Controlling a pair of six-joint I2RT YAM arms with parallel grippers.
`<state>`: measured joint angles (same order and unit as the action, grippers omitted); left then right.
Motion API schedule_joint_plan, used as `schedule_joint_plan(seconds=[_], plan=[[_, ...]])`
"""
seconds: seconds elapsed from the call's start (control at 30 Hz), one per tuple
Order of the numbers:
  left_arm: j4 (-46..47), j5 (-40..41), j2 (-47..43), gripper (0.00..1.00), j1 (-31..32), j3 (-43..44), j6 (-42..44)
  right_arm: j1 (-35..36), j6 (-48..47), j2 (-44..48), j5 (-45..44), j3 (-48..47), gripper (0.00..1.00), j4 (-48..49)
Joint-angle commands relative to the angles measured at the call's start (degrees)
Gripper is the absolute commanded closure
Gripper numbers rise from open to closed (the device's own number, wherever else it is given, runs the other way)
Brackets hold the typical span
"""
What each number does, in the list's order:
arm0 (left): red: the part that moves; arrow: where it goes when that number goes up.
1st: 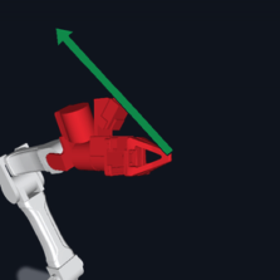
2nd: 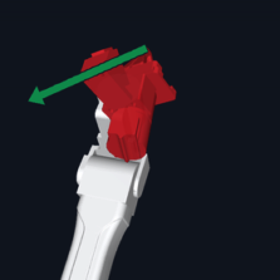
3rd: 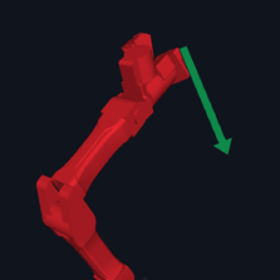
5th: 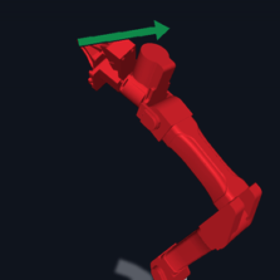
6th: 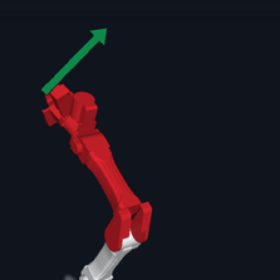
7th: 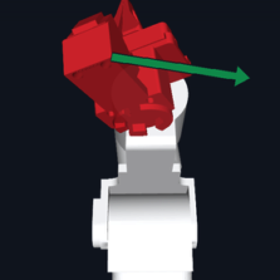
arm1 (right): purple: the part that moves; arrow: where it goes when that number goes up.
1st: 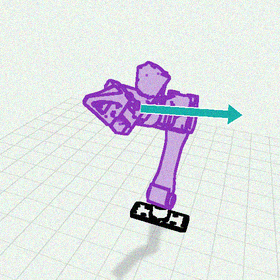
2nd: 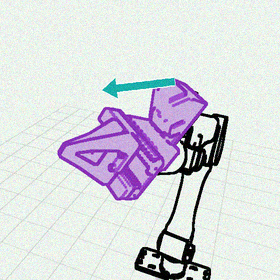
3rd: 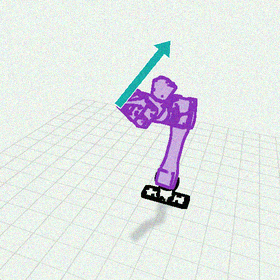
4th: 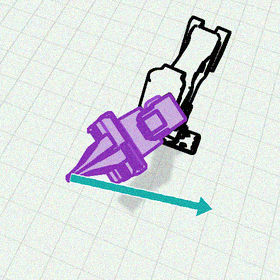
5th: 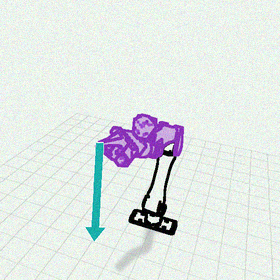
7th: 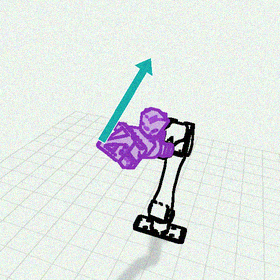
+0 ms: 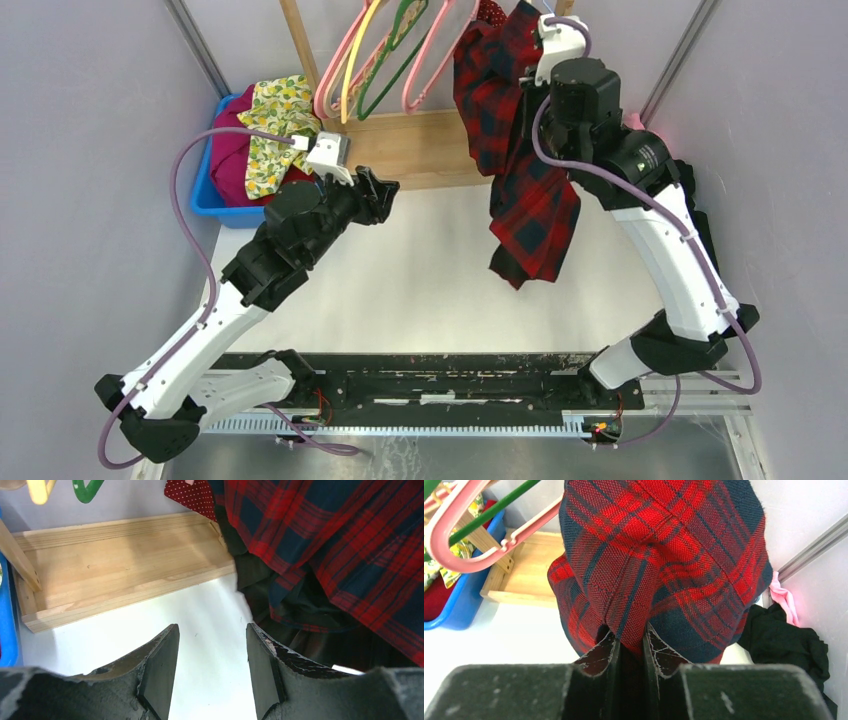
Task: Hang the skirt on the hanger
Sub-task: Place the hanger at the clothesline.
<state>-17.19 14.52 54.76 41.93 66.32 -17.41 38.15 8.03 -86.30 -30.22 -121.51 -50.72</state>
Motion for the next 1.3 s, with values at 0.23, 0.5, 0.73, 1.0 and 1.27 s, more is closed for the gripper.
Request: schedule_joint_plan(seconds=[0.23,0.5,0.73,1.0,1.27], plan=[[2.8,-2.6,-0.2,0.41,-1.1,-2.2,-3.1,-7.2,0.3,-7.7,9.8,-11.1,0.99,14.3],[3.3,-3.6,0.7,0.41,-1.6,-3.7,-2.9,-8.0,0.2,-12.1,12.1,-13.5,0.99,20.8],[4.6,-5.6,1.9,0.41,-2.6,-4.5,-3.1,-8.6,0.3,-15.2,11.8,-15.3,0.99,24.6],[5.5,-7.1,2.5,0.41,-3.3,-5.2,-3.6,-9.3,0.7,-15.4,12.1,-13.2,0.99,29.3],[5.6,-7.8,2.7,0.41,-3.5,-5.3,-3.8,-10.4,2.6,-20.6,13.7,-17.6,0.99,29.4]])
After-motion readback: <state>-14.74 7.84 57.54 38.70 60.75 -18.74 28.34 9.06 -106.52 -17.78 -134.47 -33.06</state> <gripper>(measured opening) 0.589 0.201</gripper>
